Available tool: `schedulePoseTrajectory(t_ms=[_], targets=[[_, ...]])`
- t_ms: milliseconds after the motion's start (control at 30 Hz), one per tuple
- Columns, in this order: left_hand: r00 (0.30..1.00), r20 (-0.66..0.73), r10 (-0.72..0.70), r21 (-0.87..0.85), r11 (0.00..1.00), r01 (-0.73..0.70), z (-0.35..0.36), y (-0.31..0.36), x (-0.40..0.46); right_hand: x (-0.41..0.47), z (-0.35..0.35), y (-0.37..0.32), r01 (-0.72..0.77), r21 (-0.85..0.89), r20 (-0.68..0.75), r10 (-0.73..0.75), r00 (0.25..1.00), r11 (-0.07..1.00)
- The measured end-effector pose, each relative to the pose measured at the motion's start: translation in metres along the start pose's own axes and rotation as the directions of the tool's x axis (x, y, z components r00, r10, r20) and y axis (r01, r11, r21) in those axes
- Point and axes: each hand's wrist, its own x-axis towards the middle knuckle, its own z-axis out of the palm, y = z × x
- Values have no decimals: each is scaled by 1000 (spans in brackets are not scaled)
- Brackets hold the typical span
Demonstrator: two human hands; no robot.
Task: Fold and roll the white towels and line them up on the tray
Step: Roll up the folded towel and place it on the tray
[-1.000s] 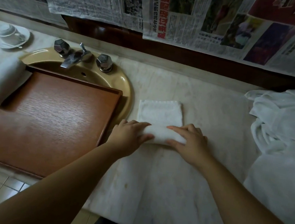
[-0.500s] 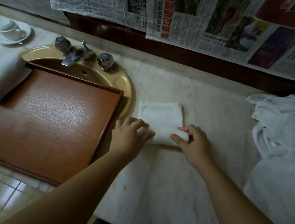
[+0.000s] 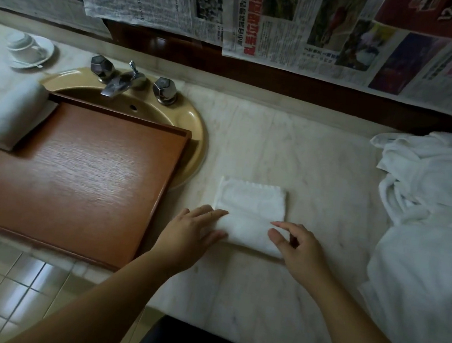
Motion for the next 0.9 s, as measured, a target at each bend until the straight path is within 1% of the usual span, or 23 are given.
schedulePoseTrajectory(t_ms=[67,167,233,267,333,367,400,467,500,533,567,633,667,733,800,833,900], targets=[[997,36,-68,-104,992,71,2,2,-1,1,3,0,-65,39,-10,66,998,997],[978,89,-189,-280,938,207,0,6,8,15,11,3,-151,0,-47,151,987,989],[960,143,-242,-354,893,278,-5,9,16,22,16,5,-171,-38,-103,167,981,985],[956,154,-249,-367,884,289,-8,11,17,23,17,6,-164,-53,-157,154,976,985],[957,131,-260,-368,883,290,-9,18,16,18,15,2,-104,-95,-270,75,960,990],[959,103,-264,-368,886,283,-9,21,14,14,15,2,-28,-163,-322,-27,946,986],[962,76,-261,-360,893,271,-7,21,12,8,15,2,73,-270,-348,-168,922,960],[966,49,-254,-329,909,256,-5,19,6,-4,16,5,265,-481,-317,-448,836,836],[971,25,-239,-274,932,237,-5,16,4,-8,16,9,323,-531,-288,-525,801,783],[979,-15,-203,-171,965,197,-4,13,3,-13,14,11,350,-545,-273,-556,785,762],[987,-65,-147,-45,989,144,-4,11,3,-16,11,15,363,-536,-263,-559,786,762],[989,-151,-4,177,984,31,-5,10,2,-19,4,25,384,-517,-204,-545,813,765],[986,-154,68,251,968,-27,-6,10,1,-19,0,29,386,-518,-159,-529,834,764],[979,-94,179,344,929,-137,-6,8,0,-19,-6,33,369,-483,-97,-467,879,794],[976,-36,216,367,911,-188,-2,0,-1,-16,-10,30,331,-413,-68,-391,918,849],[981,-18,192,340,924,-174,0,-3,-1,-14,-11,28,314,-385,-52,-360,932,868],[995,10,101,238,966,-100,3,-2,0,-9,-11,27,282,-344,-28,-310,950,896]])
